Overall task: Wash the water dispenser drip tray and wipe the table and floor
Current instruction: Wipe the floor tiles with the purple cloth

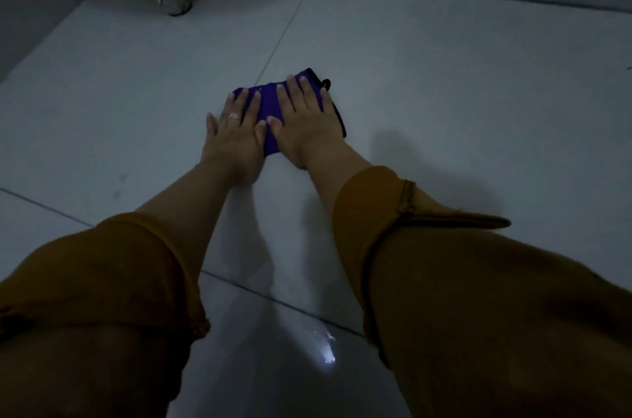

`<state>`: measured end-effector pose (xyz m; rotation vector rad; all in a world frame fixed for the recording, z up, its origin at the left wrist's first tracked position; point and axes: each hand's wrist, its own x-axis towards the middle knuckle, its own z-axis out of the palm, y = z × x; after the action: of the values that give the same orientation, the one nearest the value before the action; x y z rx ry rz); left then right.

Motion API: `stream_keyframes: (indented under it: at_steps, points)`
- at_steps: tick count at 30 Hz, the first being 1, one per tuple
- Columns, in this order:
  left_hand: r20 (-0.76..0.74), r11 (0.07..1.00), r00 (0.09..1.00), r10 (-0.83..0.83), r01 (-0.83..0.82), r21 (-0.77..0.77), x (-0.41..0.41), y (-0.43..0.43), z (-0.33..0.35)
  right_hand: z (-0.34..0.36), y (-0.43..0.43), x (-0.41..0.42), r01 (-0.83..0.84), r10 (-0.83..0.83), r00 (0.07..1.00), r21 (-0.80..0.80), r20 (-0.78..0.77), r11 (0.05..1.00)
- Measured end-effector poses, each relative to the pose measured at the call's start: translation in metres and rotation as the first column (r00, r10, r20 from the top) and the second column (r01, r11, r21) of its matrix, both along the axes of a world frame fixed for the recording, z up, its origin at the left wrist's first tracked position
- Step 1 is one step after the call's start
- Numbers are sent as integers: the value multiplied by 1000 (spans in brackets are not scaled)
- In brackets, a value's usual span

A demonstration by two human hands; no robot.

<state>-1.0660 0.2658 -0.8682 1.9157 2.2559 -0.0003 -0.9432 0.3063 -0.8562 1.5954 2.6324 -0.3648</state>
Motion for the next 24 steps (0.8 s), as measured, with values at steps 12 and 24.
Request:
stream_keyframes:
  at_steps: [12,24]
  points:
    - [1,992,992,129,-129,-13,6,-96,-2,1,-87,3,-102,102,995,-14,-20,995]
    - [13,996,998,56,-55,-75,106,-211,4,0,-212,106,-35,30,997,-82,-70,996]
